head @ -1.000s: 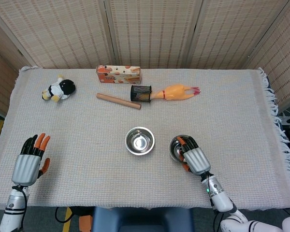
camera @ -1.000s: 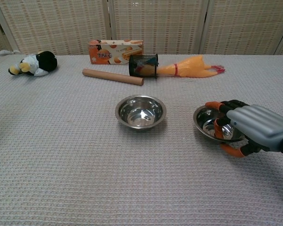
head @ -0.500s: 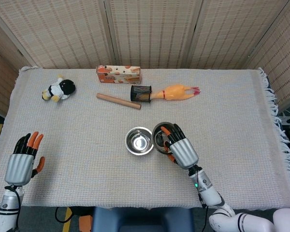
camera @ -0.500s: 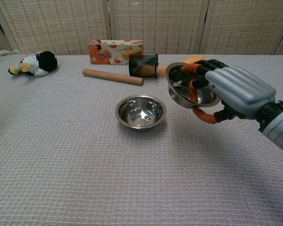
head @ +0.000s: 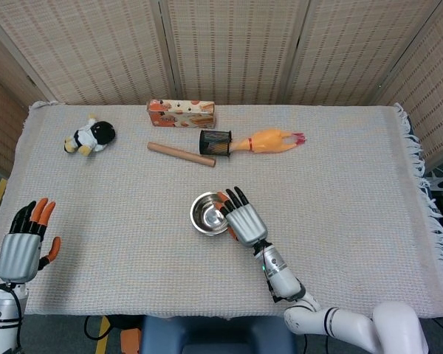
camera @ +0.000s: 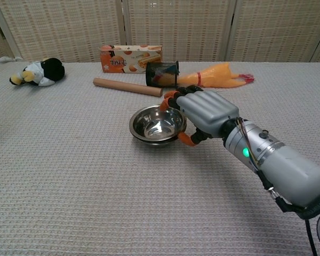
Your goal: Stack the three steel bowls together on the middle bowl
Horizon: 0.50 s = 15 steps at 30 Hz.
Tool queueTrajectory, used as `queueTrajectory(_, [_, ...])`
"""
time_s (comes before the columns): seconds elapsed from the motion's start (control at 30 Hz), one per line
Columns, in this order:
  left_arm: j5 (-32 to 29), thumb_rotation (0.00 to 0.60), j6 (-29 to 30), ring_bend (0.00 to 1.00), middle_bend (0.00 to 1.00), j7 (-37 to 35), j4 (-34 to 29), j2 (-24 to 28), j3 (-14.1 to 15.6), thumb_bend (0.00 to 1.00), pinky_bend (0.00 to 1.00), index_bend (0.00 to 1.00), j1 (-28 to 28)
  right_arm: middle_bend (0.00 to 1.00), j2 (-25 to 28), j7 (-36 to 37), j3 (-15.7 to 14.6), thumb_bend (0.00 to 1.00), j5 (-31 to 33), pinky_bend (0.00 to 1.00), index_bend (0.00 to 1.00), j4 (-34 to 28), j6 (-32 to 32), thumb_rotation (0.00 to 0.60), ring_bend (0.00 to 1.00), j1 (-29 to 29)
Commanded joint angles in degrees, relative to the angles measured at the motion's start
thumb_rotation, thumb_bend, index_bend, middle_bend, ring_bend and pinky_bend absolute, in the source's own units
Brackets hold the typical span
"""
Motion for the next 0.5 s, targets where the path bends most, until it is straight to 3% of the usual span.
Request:
queueTrajectory(0.03, [0.15, 0.600, -0.18, 0.00, 0.00, 0.14, -0.12, 0.06, 0.03, 0.45, 0.10, 0.00, 0.09, 0.00, 5.77, -3.69, -1.56, 0.16, 1.52, 0.00, 0.00, -9.42, 1.16, 0.600, 0.00, -2.31])
queueTrajectory(0.3, [1.64, 0.600, 0.13, 0.00, 0.00, 2.07, -2.49, 1.20, 0.88, 0.46, 0.10, 0.00, 0.83, 0.00, 23.86, -7.02, -8.08, 0.12, 0.41, 0.00, 0.00, -29.05, 17.24, 0.600, 0.00, -16.09])
queueTrajectory(0.5, [1.36, 0.600, -1.64, 0.00, 0.00, 5.78, -6.91, 3.40, 1.96, 0.46, 0.10, 0.00, 1.51, 0.00, 32.79, -1.90, -13.41, 0.12, -2.99, 0.00, 0.00, -30.70, 32.05, 0.600, 0.00, -27.81])
